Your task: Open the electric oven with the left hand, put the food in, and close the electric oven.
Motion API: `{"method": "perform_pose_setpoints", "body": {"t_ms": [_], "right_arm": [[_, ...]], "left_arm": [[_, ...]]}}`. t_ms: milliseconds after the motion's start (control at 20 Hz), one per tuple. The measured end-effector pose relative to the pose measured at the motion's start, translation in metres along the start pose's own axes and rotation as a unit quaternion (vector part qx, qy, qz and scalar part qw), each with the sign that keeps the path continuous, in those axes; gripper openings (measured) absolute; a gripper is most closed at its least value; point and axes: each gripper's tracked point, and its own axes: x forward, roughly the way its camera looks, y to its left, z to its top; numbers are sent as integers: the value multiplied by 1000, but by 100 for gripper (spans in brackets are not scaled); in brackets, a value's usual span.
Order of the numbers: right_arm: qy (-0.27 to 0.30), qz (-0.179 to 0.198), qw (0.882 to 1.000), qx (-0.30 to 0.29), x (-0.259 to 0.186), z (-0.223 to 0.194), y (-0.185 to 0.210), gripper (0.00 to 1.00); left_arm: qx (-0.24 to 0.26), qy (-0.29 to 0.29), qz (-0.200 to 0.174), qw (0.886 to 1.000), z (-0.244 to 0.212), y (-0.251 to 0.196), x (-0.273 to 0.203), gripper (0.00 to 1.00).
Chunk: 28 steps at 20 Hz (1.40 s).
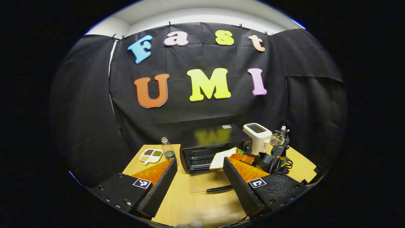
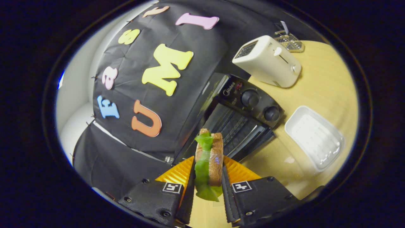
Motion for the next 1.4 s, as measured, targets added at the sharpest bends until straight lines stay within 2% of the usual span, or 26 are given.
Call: {"method": "perform_pose_setpoints", "body": {"t_ms": [300, 650, 850, 900, 950, 1100, 1150, 1200, 1300, 1350, 1400], "right_arm": [[-44, -25, 997, 62, 49, -18, -15, 44], [-82, -35, 993, 79, 111, -6, -8, 44], [-87, -53, 992, 74, 131, 1, -22, 44], [-88, -58, 992, 71, 135, 4, -26, 34], [-82, -68, 993, 60, 139, 1, -31, 44], [-75, -95, 993, 8, 138, 3, -40, 49], [-74, -107, 991, -23, 137, 6, -43, 40], [-72, -120, 989, -51, 134, 10, -45, 41], [-61, -140, 984, -90, 129, 16, -49, 54], [-57, -150, 981, -109, 123, 18, -53, 72], [-59, -160, 977, -129, 115, 21, -57, 75]], "left_arm": [[-3, 18, 29, 999, -23, 27, -22, 95], [3, 24, 35, 999, -28, 36, -29, 96], [1, 31, 33, 999, -32, 38, -24, 96], [0, 30, 31, 999, -32, 38, -24, 96], [0, 30, 30, 999, -31, 38, -23, 96], [-7, 30, 28, 999, -30, 36, -20, 95], [-9, 30, 27, 999, -30, 34, -19, 96], [-10, 30, 26, 999, -32, 34, -18, 96], [-16, 31, 24, 999, -31, 32, -16, 96], [-18, 29, 23, 999, -30, 31, -16, 96], [-17, 27, 24, 999, -29, 31, -15, 96]]}}
